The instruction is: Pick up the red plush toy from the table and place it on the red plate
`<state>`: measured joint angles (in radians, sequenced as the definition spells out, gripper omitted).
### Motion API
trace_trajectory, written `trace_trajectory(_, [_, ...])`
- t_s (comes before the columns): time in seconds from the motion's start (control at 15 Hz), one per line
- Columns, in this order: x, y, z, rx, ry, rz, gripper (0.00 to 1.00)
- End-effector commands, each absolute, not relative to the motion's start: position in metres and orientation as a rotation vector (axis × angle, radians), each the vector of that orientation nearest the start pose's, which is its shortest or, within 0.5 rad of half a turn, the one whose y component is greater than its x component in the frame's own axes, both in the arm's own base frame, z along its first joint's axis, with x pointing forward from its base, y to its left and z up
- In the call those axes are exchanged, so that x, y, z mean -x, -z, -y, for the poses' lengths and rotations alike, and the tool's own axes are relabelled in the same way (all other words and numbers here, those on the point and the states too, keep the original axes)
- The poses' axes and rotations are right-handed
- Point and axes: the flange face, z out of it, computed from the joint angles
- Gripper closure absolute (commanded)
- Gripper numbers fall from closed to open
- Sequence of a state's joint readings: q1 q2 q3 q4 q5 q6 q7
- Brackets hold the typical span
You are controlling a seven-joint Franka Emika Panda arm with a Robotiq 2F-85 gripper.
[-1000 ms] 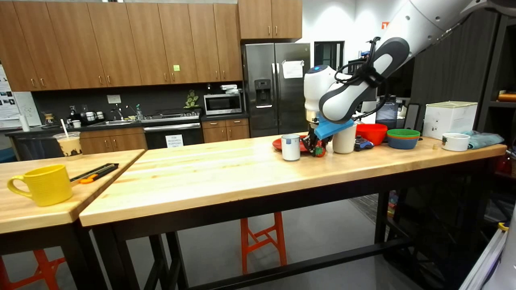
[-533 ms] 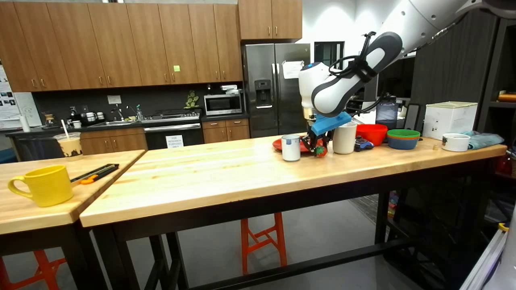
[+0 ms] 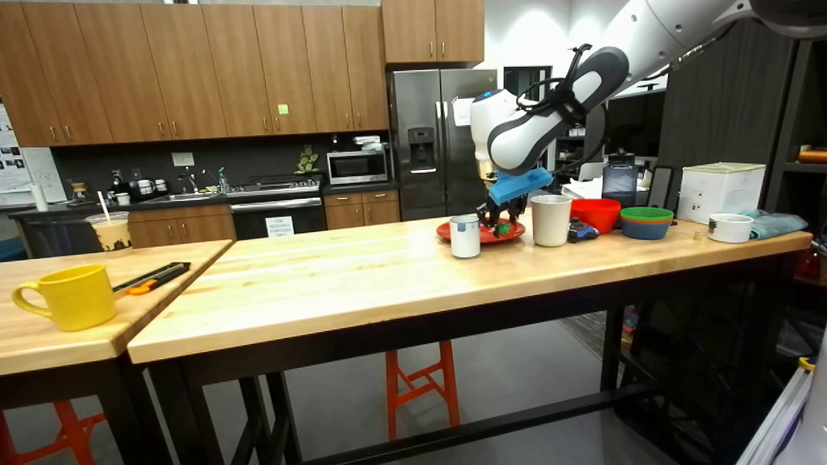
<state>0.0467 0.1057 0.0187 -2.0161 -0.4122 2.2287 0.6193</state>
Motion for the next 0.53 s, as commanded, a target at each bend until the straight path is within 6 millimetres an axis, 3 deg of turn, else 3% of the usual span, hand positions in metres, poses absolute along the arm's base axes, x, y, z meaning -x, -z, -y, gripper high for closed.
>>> trace_trajectory(0.0, [-0.602,-0.417,-0.021,3.369,0.384,-0.559,0.76])
trace_trajectory(0.47, [-0.623,-0.412,-0.011,3.379,0.448,-0.567,0.76])
